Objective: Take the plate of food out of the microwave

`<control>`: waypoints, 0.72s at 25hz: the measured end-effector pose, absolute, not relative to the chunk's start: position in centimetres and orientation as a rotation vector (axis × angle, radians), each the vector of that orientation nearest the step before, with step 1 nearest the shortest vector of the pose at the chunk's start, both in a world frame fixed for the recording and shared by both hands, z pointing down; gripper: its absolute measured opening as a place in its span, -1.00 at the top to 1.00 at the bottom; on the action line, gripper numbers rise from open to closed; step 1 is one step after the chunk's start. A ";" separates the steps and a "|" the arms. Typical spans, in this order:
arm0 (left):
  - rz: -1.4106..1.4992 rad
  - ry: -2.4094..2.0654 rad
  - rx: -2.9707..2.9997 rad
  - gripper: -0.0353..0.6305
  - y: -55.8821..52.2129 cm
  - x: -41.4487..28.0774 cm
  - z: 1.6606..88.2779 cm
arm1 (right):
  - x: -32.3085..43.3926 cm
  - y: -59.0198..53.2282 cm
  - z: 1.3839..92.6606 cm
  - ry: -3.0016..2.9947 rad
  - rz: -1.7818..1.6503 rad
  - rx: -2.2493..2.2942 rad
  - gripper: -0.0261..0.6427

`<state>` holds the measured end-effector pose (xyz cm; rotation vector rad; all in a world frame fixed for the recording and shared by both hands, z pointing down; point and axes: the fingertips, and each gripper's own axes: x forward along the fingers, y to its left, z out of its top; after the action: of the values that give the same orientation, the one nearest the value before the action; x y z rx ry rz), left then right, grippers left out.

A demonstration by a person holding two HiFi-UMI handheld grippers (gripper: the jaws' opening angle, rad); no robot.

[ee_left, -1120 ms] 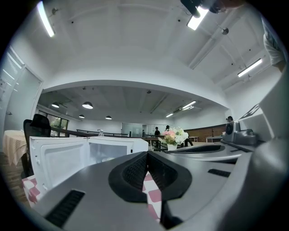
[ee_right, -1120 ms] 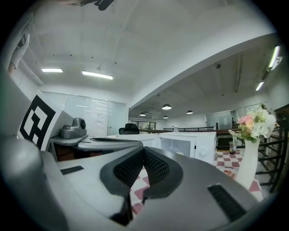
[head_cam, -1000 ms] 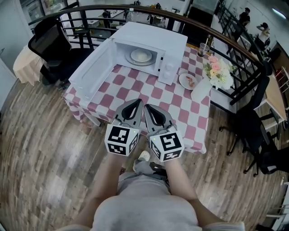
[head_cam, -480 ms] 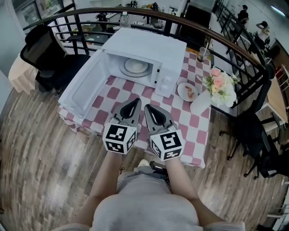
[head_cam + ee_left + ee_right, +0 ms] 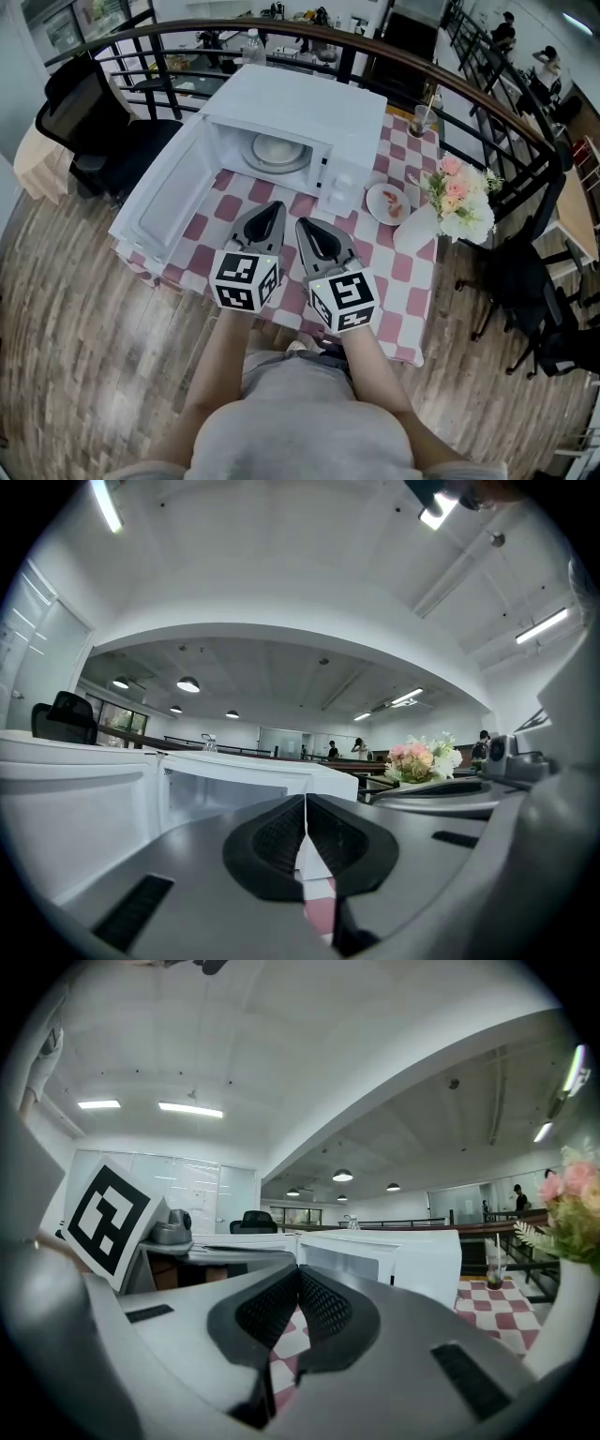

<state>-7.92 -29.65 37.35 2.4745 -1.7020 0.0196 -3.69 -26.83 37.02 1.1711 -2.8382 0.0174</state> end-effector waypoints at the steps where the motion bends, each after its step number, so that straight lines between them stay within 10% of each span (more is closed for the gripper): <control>1: 0.020 -1.699 2.472 0.88 -29.9 -7.9 37.4 | -3.8 -27.0 37.0 -2.840 0.021 1.167 0.85; 18: -0.048 -1.543 2.455 0.79 -36.9 -9.9 39.6 | -5.5 -32.5 38.7 -2.799 0.053 1.261 0.85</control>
<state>-9.93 -36.86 39.58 2.4549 -1.5434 -0.0481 -5.53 -32.49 38.70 1.2611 -2.7986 0.0527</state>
